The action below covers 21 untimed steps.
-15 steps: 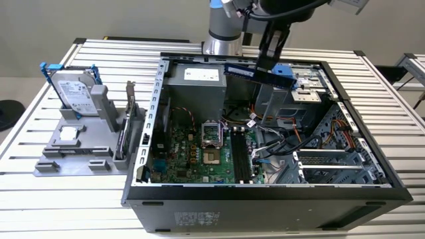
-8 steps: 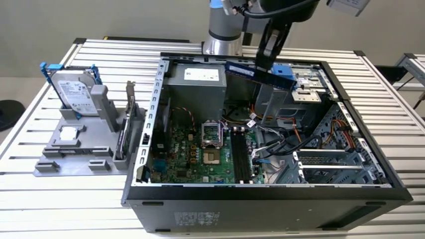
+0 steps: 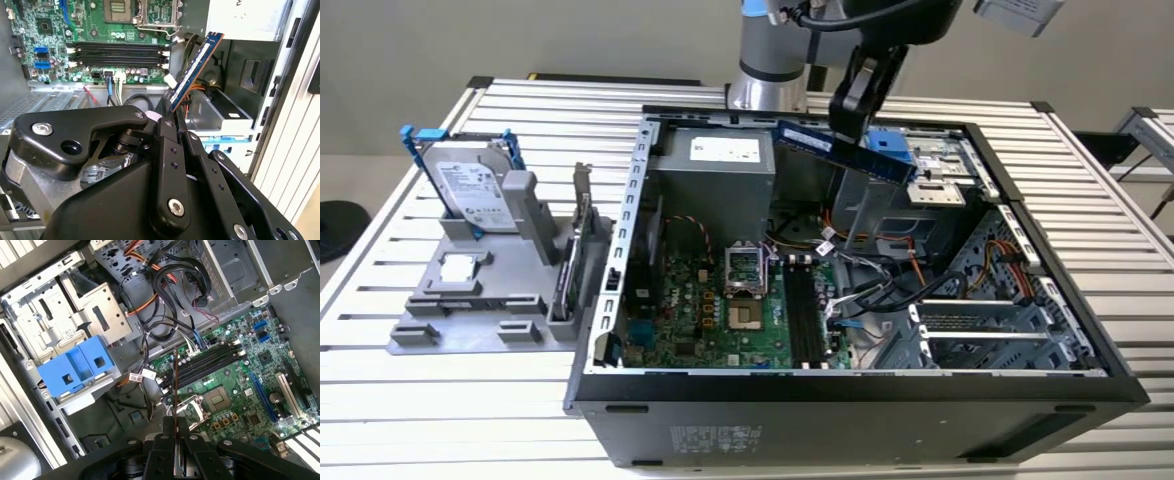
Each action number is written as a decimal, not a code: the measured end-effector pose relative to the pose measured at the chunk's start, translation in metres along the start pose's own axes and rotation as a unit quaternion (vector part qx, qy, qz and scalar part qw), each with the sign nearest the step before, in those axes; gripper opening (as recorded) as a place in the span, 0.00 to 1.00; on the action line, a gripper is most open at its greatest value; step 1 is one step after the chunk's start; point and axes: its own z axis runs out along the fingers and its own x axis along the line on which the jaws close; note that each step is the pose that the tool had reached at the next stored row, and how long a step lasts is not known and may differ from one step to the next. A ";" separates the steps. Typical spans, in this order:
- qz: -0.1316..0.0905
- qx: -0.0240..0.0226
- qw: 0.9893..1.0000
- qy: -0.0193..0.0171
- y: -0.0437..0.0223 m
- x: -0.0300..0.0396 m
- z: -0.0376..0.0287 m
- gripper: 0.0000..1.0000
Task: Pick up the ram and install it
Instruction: 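Insert the ram into the slot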
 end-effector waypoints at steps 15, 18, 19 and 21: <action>0.083 -0.004 0.997 0.005 0.0000 0.0000 0.0000 0.00; 0.097 -0.005 0.995 0.006 0.0000 0.0000 0.0000 0.00; 0.102 -0.005 0.995 0.006 0.0000 0.0000 0.0000 0.00; 0.111 -0.006 0.994 0.007 0.0000 0.0000 0.0000 0.00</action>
